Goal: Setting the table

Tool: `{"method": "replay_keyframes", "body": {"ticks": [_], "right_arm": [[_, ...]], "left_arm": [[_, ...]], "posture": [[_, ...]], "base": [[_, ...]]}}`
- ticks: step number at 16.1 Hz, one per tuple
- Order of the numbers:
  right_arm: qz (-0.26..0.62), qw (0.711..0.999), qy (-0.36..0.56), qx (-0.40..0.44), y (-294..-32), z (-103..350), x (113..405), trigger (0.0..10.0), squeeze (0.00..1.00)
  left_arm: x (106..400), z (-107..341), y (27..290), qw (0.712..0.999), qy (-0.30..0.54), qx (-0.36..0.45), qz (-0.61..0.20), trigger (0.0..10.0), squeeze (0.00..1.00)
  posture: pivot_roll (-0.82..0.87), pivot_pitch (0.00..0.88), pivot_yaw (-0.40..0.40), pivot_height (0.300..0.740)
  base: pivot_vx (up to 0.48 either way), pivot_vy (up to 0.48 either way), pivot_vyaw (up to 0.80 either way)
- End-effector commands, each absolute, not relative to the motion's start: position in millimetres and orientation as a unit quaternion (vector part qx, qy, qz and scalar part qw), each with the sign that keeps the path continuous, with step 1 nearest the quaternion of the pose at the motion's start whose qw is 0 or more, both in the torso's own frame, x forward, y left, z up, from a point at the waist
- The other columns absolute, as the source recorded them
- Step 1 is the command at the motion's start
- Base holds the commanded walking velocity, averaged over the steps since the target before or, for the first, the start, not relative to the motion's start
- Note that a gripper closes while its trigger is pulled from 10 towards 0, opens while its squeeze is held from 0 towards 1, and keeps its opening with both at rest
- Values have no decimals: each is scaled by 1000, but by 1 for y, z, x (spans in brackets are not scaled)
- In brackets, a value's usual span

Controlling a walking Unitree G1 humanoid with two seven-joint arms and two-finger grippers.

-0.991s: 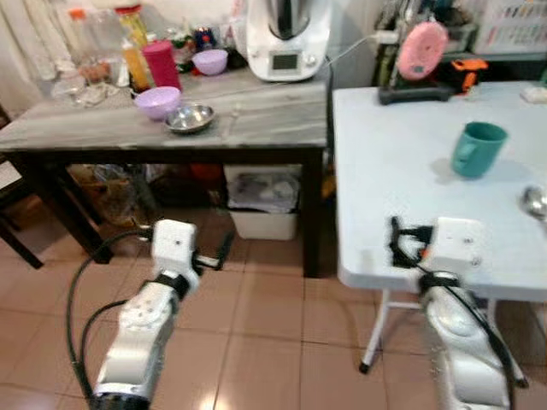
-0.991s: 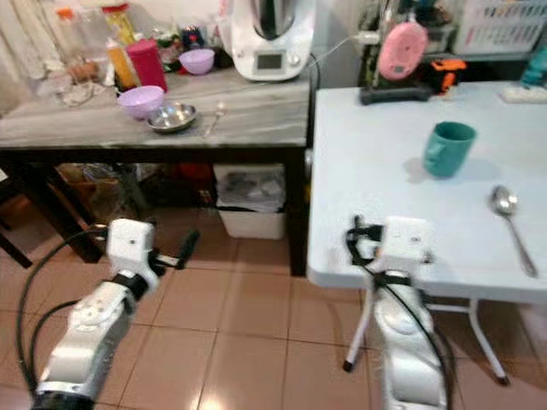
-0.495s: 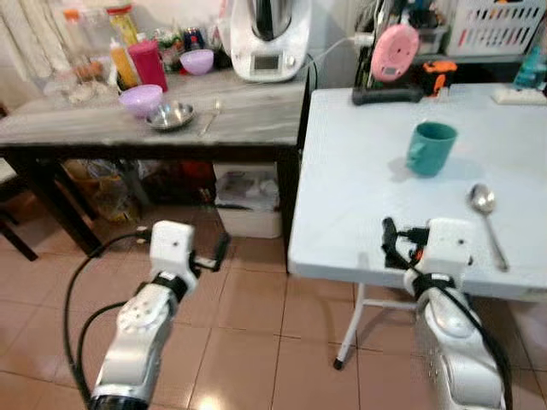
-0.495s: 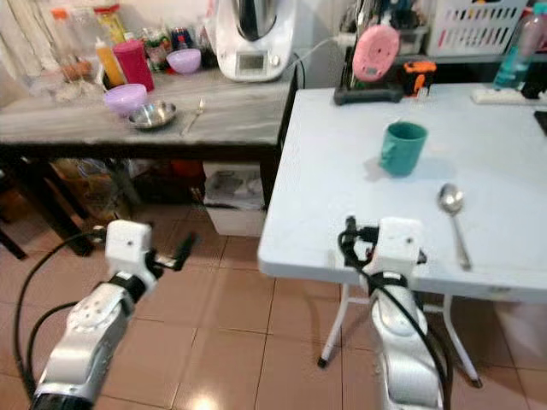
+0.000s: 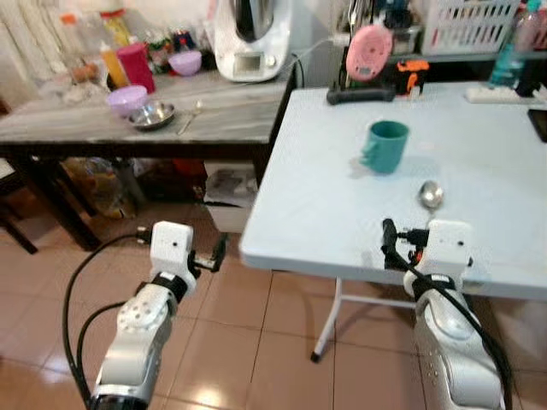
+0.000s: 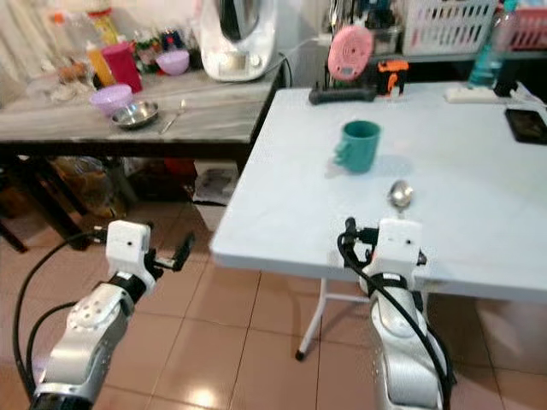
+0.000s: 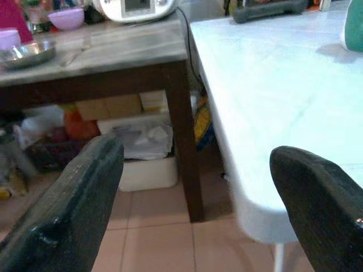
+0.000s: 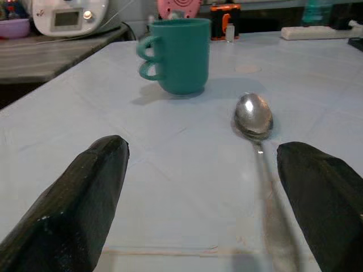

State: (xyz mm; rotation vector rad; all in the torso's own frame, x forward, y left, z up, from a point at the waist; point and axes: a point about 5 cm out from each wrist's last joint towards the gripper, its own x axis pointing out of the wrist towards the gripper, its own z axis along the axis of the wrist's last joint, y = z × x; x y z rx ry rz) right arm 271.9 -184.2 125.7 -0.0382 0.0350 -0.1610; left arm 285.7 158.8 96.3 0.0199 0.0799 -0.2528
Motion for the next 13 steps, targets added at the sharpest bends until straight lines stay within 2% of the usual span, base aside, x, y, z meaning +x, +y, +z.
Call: {"method": "replay_keyframes", "body": {"ticks": [1,3,12,13], "right_arm": [[-88,996,10,-20,-187,129,271,10000,0],[-91,996,12,-21,-188,127,270,10000,0],[-92,995,11,-24,-188,127,270,10000,0],[-87,996,9,-28,-187,128,270,10000,0]], "left_arm": [[286,98,157,990,40,12,-132,10000,0],[286,98,157,990,40,12,-134,10000,0],[283,103,150,982,29,-13,-187,10000,0],[282,103,149,980,28,-16,-194,10000,0]], "posture": [[-247,0,119,740],[-247,0,121,740],[-251,0,127,740],[-252,0,130,740]], "base": [[0,-322,0],[0,-319,0],[0,0,0],[277,0,0]]}}
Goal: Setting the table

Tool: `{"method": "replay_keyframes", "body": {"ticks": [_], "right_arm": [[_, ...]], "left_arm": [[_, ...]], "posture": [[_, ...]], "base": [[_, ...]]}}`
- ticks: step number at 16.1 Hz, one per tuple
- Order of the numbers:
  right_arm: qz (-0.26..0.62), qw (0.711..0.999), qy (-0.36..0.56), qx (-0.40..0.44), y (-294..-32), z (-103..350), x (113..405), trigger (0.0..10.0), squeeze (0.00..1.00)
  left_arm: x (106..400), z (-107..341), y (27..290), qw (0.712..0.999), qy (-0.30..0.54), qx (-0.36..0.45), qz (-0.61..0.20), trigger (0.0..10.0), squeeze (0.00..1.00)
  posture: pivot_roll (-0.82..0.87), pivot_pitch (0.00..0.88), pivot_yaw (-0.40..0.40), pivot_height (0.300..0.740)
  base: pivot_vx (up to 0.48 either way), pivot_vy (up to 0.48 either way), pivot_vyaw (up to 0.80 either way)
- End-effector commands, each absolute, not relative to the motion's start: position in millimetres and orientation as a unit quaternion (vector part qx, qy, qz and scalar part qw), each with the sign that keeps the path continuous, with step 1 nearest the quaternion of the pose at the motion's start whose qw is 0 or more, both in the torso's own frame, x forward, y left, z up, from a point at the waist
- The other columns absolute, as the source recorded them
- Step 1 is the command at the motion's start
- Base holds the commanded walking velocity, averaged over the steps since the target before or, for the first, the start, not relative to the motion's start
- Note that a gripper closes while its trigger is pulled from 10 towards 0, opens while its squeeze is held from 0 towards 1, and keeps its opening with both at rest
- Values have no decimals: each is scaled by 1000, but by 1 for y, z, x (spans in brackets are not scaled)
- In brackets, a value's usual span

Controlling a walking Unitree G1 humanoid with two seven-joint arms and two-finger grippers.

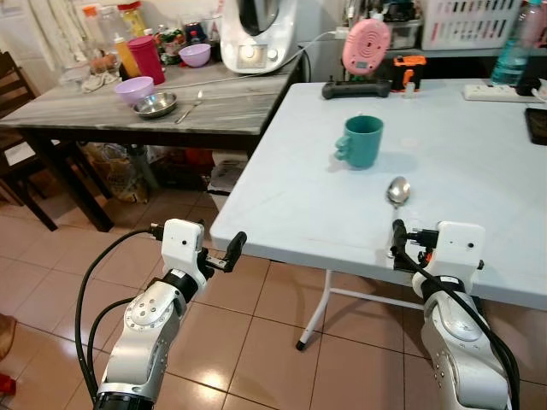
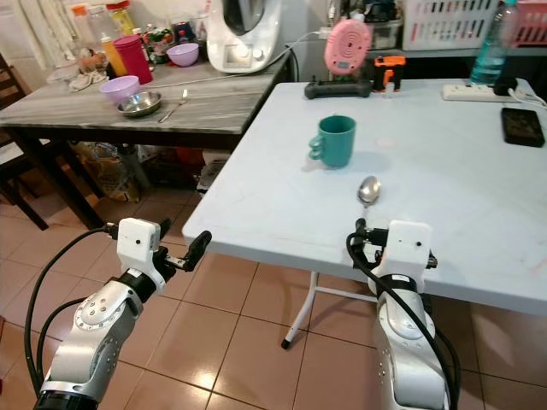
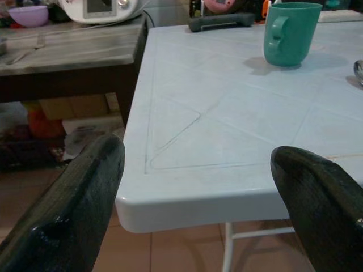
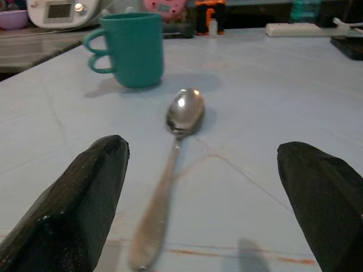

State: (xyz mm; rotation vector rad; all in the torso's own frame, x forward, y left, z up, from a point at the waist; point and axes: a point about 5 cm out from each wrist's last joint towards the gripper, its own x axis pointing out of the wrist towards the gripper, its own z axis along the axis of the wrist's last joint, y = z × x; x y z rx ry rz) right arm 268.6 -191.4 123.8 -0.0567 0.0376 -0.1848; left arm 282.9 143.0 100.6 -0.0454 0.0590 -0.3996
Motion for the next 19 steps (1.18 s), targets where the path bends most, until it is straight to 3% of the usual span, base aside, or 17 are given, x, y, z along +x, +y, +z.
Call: {"method": "replay_keyframes", "body": {"ticks": [1,11,19], "right_arm": [[-81,996,7,-33,-186,128,269,10000,0],[-76,996,1,-34,-185,128,264,10000,0],[-74,997,7,-25,-181,125,263,10000,0]], "left_arm": [[282,103,147,979,27,-19,-201,10000,0],[280,103,143,975,30,-34,-217,10000,0],[269,94,142,967,46,-22,-250,10000,0]], "posture": [[-252,0,130,740],[-264,1,138,740],[-261,8,134,740]], "base": [[311,0,0],[345,0,0],[0,0,0]]}}
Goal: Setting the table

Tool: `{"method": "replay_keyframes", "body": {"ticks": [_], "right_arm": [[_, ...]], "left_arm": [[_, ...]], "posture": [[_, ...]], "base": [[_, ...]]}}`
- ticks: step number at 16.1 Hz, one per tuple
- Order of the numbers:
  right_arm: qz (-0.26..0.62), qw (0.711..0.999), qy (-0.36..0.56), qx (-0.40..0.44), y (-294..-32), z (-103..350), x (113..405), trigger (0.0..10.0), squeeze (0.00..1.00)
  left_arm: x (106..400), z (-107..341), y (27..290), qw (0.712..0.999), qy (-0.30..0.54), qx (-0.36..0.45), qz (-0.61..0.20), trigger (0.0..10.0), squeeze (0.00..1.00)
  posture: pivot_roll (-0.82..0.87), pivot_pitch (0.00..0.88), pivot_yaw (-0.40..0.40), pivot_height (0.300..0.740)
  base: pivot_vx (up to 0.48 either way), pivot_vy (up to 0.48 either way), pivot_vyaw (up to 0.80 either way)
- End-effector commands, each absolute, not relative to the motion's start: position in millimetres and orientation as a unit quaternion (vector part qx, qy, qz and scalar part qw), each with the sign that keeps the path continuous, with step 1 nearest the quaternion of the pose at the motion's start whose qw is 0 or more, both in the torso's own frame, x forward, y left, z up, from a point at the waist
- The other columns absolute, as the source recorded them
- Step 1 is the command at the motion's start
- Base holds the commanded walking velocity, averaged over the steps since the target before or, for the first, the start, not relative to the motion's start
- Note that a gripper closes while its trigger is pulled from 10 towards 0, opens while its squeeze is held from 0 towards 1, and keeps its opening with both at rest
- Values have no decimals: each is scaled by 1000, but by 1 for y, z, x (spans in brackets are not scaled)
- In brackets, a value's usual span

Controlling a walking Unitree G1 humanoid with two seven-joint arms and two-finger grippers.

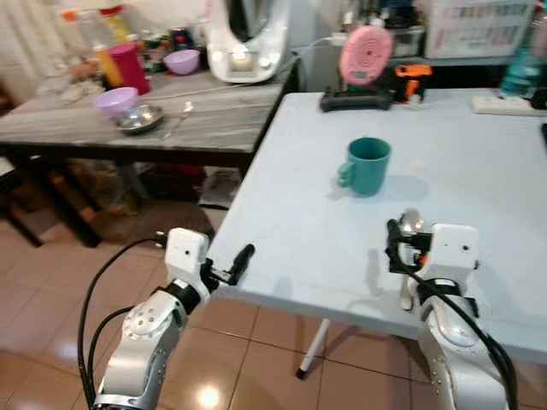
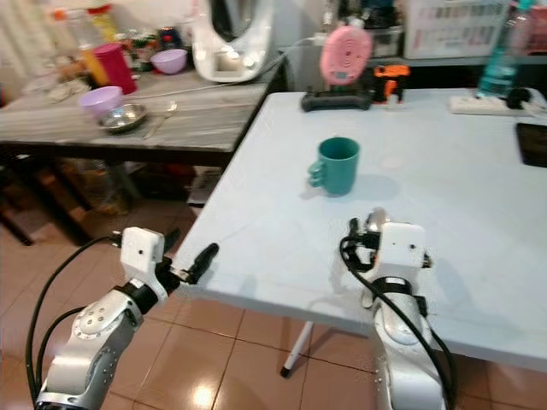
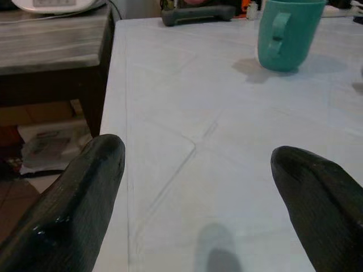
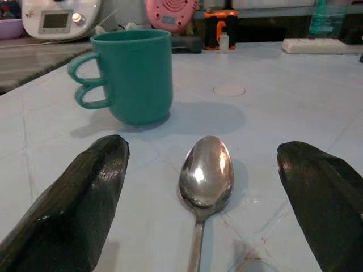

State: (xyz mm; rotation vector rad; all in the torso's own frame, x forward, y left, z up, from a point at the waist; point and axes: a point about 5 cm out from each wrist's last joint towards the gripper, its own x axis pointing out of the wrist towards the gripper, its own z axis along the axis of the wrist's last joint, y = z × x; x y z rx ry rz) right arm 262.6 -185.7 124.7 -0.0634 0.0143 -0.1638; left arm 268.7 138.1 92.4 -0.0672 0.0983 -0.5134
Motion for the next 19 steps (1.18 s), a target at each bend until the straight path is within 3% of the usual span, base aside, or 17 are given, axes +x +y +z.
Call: {"method": "replay_keyframes", "body": {"ticks": [1,3,5,8,17,18,19], "right_arm": [[-74,997,6,-19,-181,125,262,10000,0],[-82,996,19,-14,-183,121,260,10000,0],[-87,996,27,-9,-185,118,259,10000,0],[-101,993,53,7,-191,109,260,10000,0],[-99,990,85,51,-184,105,272,10000,0],[-97,988,96,66,-181,102,274,9333,0],[-97,988,106,66,-180,100,275,1569,0]], "left_arm": [[266,94,142,960,47,-12,-275,10000,0],[260,101,135,945,23,26,-325,10000,0],[259,103,134,942,21,21,-335,10000,0],[250,104,130,914,19,34,-403,10000,0],[251,102,135,899,27,49,-435,10000,0],[251,102,134,897,27,49,-438,10000,0],[251,103,134,896,27,50,-440,10000,0]], "posture": [[-261,10,133,740],[-262,14,135,740],[-263,17,135,740],[-262,26,138,740],[-266,26,142,740],[-265,27,142,740],[-264,29,143,740]], "base": [[0,0,0],[0,0,0],[0,0,0],[0,0,0],[0,0,0],[0,0,0],[0,0,0]]}}
